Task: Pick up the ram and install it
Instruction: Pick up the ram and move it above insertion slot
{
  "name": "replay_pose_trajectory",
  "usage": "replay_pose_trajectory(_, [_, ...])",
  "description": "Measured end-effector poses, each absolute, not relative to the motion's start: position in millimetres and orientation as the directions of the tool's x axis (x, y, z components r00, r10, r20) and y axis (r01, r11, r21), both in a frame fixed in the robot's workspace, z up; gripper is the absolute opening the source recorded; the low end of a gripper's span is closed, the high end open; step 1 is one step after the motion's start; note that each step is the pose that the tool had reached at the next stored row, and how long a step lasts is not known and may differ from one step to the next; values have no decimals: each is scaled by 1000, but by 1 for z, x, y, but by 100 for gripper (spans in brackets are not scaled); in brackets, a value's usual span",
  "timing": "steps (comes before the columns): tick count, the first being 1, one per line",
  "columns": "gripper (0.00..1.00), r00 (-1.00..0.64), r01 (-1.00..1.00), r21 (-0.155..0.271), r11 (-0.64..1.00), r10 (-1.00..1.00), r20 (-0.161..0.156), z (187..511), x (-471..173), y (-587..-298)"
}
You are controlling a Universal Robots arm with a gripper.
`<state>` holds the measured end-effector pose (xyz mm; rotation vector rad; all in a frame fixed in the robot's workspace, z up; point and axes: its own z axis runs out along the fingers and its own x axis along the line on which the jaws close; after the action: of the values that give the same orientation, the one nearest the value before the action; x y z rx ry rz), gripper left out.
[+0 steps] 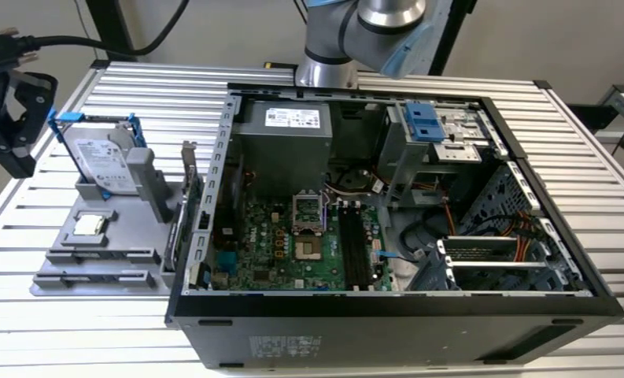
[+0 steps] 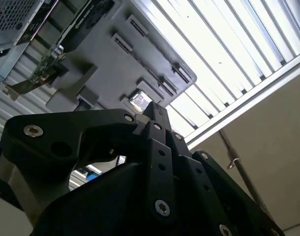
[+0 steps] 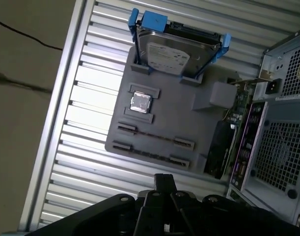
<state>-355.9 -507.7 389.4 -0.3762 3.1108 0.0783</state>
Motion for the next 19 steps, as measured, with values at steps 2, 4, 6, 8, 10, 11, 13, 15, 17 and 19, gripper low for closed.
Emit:
replay_pose_trajectory(2, [0,-969,-248,49,968,-247,-13,389,-356,-508])
replay_pose_trajectory(4, [0,-966,-257,49,965,-257,-13,389,-356,-508])
replay_pose_trajectory(6, [0,-964,-267,49,962,-267,-13,389,-356,-508])
replay_pose_trajectory(8, [0,-961,-277,49,960,-277,-13,389,-356,-508])
replay_pose_trajectory(10, [0,-958,-287,49,957,-286,-13,389,-356,-508])
replay_pose_trajectory(11, [0,-957,-291,49,956,-291,-13,389,-356,-508])
replay_pose_trajectory(13, [0,-954,-299,49,953,-299,-13,389,-356,-508])
replay_pose_trajectory(15, [0,-952,-307,49,950,-307,-13,389,-356,-508])
replay_pose_trajectory(17, [0,-949,-315,49,948,-315,-13,389,-356,-508])
replay_pose_trajectory(19, [0,-946,-323,49,945,-323,-13,389,-356,-508])
